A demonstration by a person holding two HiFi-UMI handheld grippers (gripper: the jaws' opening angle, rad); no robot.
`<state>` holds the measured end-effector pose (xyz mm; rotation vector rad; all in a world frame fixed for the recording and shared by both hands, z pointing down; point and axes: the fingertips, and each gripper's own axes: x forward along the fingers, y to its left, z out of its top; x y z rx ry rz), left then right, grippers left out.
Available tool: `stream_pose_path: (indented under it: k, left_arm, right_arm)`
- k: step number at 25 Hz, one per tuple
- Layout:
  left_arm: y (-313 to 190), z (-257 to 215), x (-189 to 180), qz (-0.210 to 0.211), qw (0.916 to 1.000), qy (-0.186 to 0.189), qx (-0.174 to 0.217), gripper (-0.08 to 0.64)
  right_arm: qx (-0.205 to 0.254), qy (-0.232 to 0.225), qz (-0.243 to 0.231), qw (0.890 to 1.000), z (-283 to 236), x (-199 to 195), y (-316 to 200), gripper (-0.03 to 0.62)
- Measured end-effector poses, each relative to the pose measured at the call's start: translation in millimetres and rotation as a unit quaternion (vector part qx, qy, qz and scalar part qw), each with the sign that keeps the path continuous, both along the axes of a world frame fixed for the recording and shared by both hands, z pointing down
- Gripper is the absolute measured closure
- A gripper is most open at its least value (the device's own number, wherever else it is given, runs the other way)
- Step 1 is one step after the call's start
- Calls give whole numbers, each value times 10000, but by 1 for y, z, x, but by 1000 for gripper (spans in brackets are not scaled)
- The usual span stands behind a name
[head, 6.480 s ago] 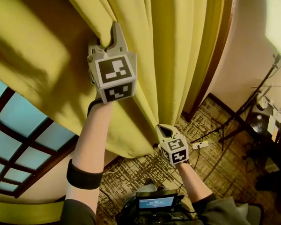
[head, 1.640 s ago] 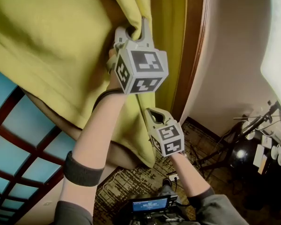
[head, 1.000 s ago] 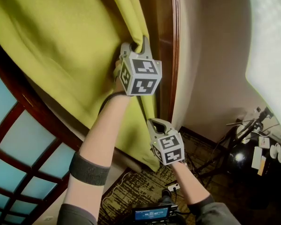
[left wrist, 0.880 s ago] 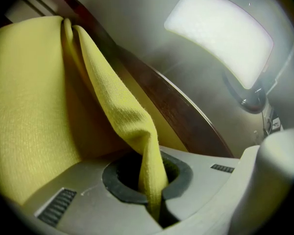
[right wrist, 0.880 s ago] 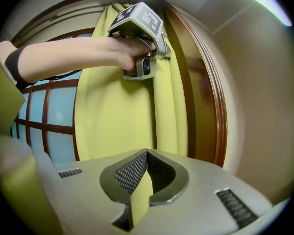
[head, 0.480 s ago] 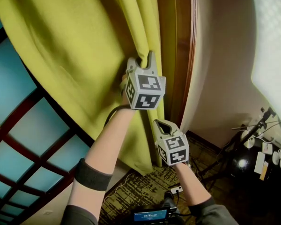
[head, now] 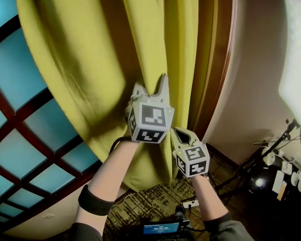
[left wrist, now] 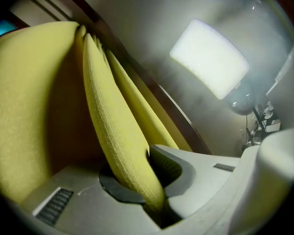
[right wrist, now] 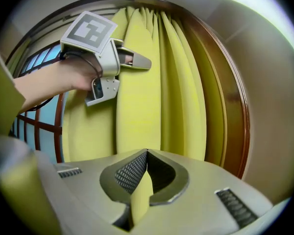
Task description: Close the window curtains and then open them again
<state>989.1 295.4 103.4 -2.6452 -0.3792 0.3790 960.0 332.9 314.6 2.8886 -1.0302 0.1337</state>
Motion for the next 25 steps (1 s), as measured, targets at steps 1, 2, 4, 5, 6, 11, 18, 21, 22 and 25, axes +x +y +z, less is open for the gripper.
stream_pose_path:
  k: [1,2,4,5,6,11,18,21,22,25]
  left_arm:
    - [-10,2,-10,-24,10000,-15,-58,517]
    - [-20,4,-20,-59,9999,-22,-107,517]
    - [-39,11,-41,-129,9997,-41,-193,517]
    - [-47,15,-51,-151,9996,-55,-216,517]
    - [-54,19,-61,-165,9996,-63,-210,517]
    - [-89,31,-111,-274,9990,2,-364,517]
    - [-127,72,-165,-475,9960,-286,-706,517]
    - [-139,85,-185,-657,9937,-412,-812,517]
    - [-144,89,-193,-737,9927,-438,-846,517]
    - [-155,103,-214,-1053,9889,-531,-902,499]
  right_arm:
    - [-3,7,-26,10000,0,-3,-5,578]
    - [-10,15,-42,10000,0,-6,-9,578]
    - [-32,26,-76,10000,1,-13,-19,578]
    - [-37,22,-106,9999,2,-16,-24,578]
    - [-36,13,-133,9999,4,-20,-28,578]
    - [-50,-56,-163,9998,17,-41,-49,578]
    - [-165,-278,-265,9991,36,-74,-64,578]
    - [-200,-331,-429,9983,36,-87,-66,578]
    - [-194,-343,-508,9979,37,-92,-69,578]
    - [-134,-390,-787,9960,43,-102,-74,578]
